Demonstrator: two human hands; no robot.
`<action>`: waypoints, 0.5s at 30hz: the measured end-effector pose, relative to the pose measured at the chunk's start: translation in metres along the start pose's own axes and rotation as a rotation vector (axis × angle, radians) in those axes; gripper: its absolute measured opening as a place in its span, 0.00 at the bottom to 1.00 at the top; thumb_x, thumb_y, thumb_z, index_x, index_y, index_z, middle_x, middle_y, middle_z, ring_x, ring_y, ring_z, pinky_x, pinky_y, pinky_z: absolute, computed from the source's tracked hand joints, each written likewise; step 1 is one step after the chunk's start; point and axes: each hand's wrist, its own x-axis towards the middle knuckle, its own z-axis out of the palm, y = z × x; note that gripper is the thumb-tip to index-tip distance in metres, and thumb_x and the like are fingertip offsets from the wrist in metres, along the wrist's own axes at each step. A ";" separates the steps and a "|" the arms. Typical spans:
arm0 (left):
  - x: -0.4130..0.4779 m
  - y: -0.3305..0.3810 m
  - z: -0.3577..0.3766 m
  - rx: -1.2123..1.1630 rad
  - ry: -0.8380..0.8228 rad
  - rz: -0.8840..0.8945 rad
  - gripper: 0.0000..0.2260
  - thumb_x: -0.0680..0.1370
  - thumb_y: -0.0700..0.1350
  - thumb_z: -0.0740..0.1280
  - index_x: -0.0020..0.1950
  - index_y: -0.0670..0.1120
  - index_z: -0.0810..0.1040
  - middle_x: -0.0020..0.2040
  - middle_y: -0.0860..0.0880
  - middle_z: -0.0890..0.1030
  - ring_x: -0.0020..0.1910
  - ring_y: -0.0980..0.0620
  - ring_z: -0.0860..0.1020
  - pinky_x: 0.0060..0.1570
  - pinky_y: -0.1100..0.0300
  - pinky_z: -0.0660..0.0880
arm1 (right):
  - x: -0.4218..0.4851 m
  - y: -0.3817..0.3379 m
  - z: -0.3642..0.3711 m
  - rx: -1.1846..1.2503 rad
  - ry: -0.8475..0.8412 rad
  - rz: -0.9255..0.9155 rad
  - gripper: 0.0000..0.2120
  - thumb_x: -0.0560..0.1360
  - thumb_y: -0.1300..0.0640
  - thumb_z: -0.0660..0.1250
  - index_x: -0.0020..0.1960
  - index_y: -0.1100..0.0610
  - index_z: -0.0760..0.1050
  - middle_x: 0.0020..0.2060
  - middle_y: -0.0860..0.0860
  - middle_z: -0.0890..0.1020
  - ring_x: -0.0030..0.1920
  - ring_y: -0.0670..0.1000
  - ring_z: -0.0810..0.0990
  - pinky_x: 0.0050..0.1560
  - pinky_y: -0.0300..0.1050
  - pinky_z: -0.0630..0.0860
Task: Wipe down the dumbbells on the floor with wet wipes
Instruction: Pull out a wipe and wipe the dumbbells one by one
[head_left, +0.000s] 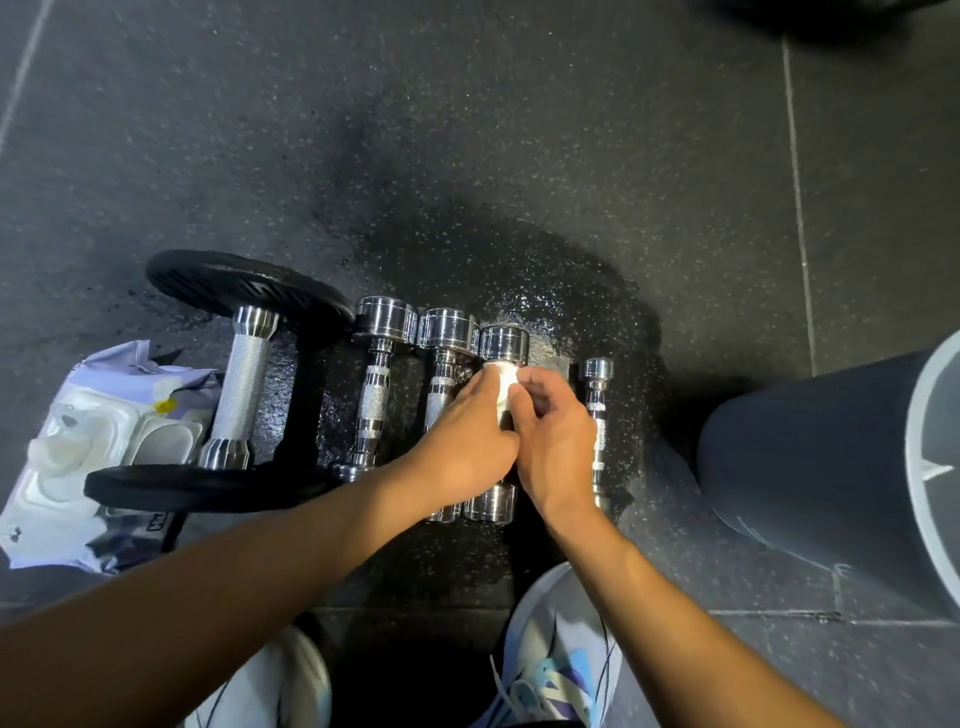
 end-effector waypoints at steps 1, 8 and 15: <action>0.000 -0.001 0.000 -0.008 -0.010 -0.005 0.29 0.76 0.35 0.60 0.76 0.54 0.62 0.68 0.50 0.72 0.58 0.45 0.78 0.39 0.63 0.70 | 0.000 0.001 0.001 0.000 0.006 0.005 0.11 0.81 0.65 0.67 0.53 0.50 0.81 0.44 0.42 0.85 0.46 0.43 0.84 0.47 0.34 0.79; -0.001 -0.003 -0.012 -0.159 -0.035 -0.050 0.27 0.74 0.39 0.61 0.71 0.58 0.69 0.56 0.44 0.82 0.35 0.53 0.75 0.31 0.56 0.71 | 0.006 0.008 -0.005 -0.015 -0.072 0.117 0.07 0.81 0.62 0.67 0.56 0.55 0.82 0.48 0.45 0.86 0.48 0.43 0.84 0.50 0.33 0.78; -0.018 0.001 -0.001 0.058 -0.093 -0.102 0.27 0.80 0.41 0.63 0.78 0.50 0.61 0.57 0.48 0.77 0.45 0.53 0.79 0.34 0.63 0.72 | -0.021 0.015 -0.014 -0.062 -0.134 0.040 0.08 0.81 0.63 0.69 0.56 0.51 0.80 0.48 0.44 0.86 0.48 0.42 0.85 0.50 0.35 0.80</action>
